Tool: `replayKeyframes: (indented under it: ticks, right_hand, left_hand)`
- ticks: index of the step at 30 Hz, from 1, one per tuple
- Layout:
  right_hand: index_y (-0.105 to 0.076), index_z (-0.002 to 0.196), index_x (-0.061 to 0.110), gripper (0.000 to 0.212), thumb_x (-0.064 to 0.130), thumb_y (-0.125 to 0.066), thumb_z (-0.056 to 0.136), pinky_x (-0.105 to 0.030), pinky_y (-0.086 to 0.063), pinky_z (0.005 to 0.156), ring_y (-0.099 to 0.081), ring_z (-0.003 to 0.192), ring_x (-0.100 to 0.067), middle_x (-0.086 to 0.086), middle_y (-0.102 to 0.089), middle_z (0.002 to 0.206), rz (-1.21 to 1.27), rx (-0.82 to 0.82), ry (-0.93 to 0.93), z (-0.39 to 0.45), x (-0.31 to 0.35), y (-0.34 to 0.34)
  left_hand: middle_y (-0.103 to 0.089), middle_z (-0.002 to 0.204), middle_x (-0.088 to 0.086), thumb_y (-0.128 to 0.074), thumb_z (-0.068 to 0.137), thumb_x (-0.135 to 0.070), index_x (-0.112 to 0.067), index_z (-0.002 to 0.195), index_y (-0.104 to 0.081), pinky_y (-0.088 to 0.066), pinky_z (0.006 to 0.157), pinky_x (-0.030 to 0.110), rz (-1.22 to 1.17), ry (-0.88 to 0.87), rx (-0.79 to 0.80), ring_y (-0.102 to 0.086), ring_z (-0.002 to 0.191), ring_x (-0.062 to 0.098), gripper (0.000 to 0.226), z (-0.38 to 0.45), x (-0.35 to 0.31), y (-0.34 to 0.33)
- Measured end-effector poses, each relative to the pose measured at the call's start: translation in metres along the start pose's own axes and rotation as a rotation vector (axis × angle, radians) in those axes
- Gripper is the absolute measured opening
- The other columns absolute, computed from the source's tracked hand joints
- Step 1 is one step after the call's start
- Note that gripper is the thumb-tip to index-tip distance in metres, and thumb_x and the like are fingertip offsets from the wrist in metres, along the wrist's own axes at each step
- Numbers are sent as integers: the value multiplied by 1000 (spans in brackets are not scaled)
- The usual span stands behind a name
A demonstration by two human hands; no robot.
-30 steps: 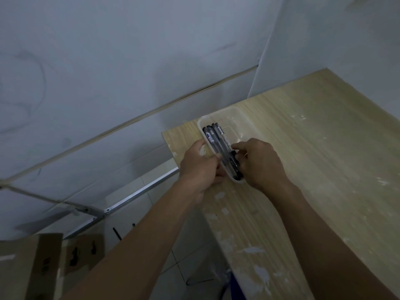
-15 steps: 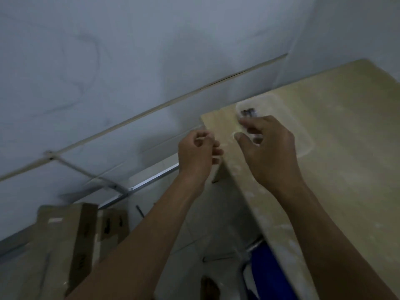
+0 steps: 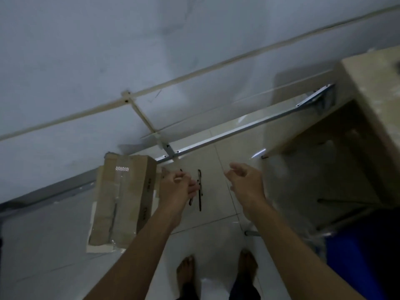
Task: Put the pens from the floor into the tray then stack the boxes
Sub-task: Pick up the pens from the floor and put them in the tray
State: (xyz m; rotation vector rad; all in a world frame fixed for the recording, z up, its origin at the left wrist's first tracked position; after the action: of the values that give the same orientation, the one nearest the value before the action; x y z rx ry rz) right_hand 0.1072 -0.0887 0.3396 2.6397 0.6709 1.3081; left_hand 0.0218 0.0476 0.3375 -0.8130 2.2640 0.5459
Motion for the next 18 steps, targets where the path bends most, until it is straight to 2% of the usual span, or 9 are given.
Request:
replayKeyframes:
  ticks: [4,7,9,11,14,18]
  right_hand:
    - [-64,117,12,35,21,-69,84,-44,-52,95,-63,101,-23,-8,-67,109,6,-13,-147,39,-85,-47]
    - [-65,115,14,33,23,-69,83,-35,-53,86,-61,95,-20,-5,-67,105,-37,-15,-213,82,-158,-81]
    - [-64,116,14,34,24,-69,83,-25,-46,77,-57,88,-17,-1,-63,97,-104,5,-231,114,-206,-103]
    - [-63,119,13,37,24,-68,84,-22,-44,75,-56,85,-16,-2,-63,96,-178,57,-228,143,-251,-124]
    - [-62,120,12,40,28,-68,85,-20,-44,75,-56,86,-15,-7,-67,112,-310,142,-204,184,-304,-150]
    - [-61,123,11,49,38,-69,83,-17,-40,81,-59,107,-21,-8,-62,126,-406,238,-176,243,-347,-175]
  left_hand:
    - [-66,81,5,-52,95,-16,-17,89,-59,-54,65,30,81,33,26,-67,74,18,9,42,81,4]
    - [-67,87,7,-51,96,-22,-21,86,-58,-53,70,34,116,126,35,-66,81,20,12,85,153,-7]
    - [-65,88,8,-50,96,-21,-19,86,-59,-53,75,39,125,194,25,-63,84,23,14,117,200,-15]
    - [-65,88,9,-49,95,-18,-19,84,-60,-54,83,44,145,241,-8,-63,87,26,15,148,243,-19]
    - [-65,88,11,-49,94,-15,-19,80,-61,-53,87,46,185,255,-39,-62,86,28,19,195,293,-22]
    - [-69,95,15,-50,96,-19,-12,97,-67,-54,85,44,299,193,5,-65,91,31,19,252,344,-29]
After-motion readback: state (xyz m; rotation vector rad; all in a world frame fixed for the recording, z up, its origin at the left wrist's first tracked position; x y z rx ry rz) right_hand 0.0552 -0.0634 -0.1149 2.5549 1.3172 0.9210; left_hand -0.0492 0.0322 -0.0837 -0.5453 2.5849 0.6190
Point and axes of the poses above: each hand's wrist, its own z-axis towards the middle knuckle, its own y-axis out of the back of the hand, x = y × z, the point moved 2 cm from there along z, towards the middle knuckle
